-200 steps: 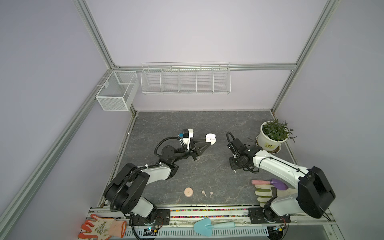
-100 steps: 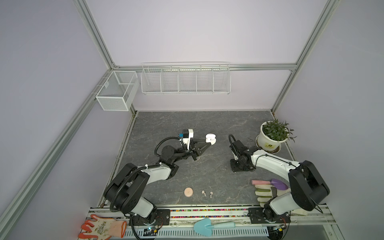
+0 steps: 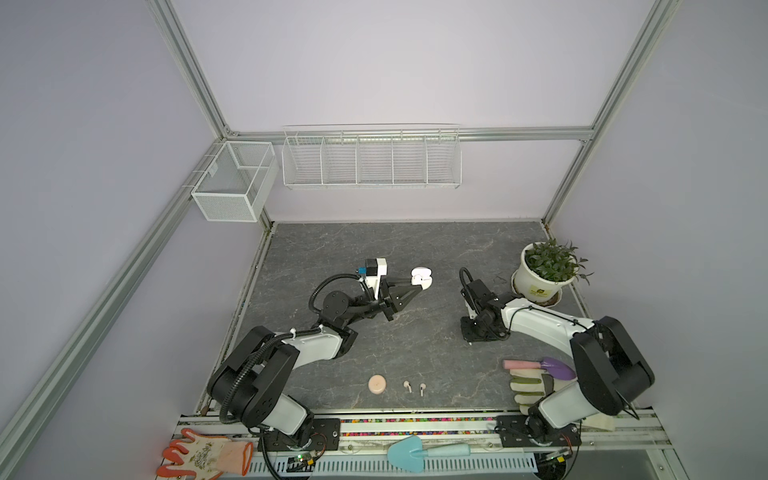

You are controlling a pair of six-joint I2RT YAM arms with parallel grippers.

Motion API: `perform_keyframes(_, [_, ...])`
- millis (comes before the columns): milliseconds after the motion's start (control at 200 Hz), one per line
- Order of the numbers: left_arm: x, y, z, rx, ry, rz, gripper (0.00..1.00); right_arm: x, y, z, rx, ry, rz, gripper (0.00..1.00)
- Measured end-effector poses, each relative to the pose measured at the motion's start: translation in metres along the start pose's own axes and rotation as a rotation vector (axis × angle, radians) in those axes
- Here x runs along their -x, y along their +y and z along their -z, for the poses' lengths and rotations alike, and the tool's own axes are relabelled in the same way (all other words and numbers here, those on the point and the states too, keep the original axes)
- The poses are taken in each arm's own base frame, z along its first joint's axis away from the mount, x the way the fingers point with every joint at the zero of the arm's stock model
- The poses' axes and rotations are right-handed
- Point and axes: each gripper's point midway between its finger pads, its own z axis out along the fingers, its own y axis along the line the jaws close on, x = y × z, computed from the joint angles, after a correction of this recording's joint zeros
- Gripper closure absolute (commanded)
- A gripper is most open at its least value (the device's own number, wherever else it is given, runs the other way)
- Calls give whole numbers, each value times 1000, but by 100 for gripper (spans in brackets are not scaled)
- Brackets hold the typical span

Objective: Insert the wireless bluetooth earbuds into the charging case
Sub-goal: 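Lower the right gripper and grasp the second white earbud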

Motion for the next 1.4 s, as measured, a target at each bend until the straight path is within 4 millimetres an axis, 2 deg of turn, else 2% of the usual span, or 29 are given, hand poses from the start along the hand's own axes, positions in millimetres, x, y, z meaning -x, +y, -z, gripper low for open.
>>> perform_keyframes(530, [0,0,0,0,1,1,100,-2,3,-4,23,4,-1,75])
perform_keyframes(1404, [0,0,0,0,1,1,100,-2,3,-4,24,-1,-1,80])
